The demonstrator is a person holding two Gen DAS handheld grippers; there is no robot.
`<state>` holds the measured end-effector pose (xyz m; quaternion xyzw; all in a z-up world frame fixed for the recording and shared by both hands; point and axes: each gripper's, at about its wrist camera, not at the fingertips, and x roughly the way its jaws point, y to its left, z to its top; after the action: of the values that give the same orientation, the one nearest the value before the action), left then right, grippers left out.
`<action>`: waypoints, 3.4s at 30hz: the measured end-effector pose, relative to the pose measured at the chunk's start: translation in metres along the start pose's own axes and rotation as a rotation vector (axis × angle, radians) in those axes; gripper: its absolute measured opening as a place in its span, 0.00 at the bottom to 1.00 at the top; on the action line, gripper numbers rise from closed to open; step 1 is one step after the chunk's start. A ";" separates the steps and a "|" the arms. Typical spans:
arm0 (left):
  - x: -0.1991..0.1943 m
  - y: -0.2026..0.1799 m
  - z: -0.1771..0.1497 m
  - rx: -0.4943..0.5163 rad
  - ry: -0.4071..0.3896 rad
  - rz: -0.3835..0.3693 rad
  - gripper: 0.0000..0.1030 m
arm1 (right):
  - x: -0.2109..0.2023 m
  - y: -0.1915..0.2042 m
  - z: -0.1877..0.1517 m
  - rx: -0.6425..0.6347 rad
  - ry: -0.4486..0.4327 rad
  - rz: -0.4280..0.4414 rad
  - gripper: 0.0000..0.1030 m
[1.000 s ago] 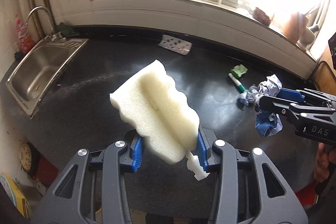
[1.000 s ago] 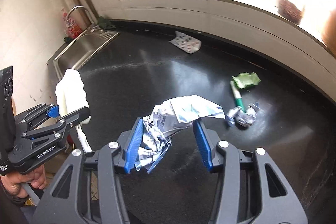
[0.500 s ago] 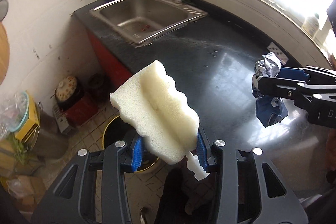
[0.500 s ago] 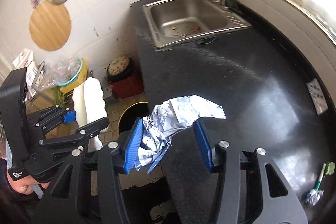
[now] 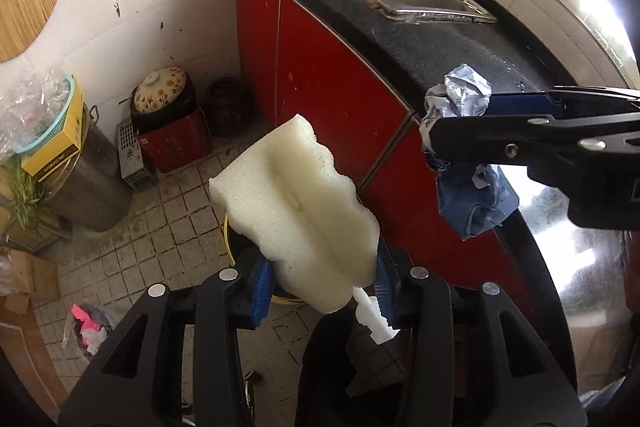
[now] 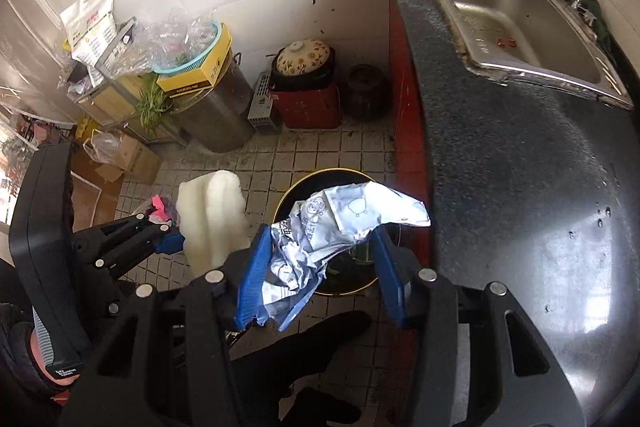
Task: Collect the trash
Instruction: 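Carry the foam block and crumpled paper to the black bin and release both, then swing both tools back over the countertop, then grasp the green plastic box with the left tool while the right tool grasps crumpled foil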
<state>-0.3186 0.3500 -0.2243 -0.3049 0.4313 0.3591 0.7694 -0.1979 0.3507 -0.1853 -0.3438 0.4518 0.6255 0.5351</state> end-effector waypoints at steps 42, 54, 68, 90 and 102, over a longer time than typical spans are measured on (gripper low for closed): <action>0.019 0.014 0.016 0.109 -0.012 0.005 0.86 | -0.025 -0.013 0.018 0.092 -0.071 -0.033 0.80; -0.041 -0.157 0.051 0.452 -0.119 -0.211 0.89 | -0.226 -0.114 -0.128 0.500 -0.349 -0.315 0.82; -0.088 -0.405 -0.027 0.905 -0.078 -0.562 0.89 | -0.365 -0.152 -0.384 1.029 -0.490 -0.693 0.82; -0.061 -0.474 -0.051 1.011 -0.005 -0.541 0.89 | -0.364 -0.203 -0.452 1.142 -0.476 -0.669 0.82; 0.005 -0.534 0.002 0.933 0.042 -0.483 0.89 | -0.330 -0.285 -0.447 1.189 -0.398 -0.597 0.82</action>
<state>0.1199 0.0557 -0.1423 -0.0278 0.4779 -0.0649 0.8756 0.1208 -0.1796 -0.0994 0.0196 0.4972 0.1492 0.8545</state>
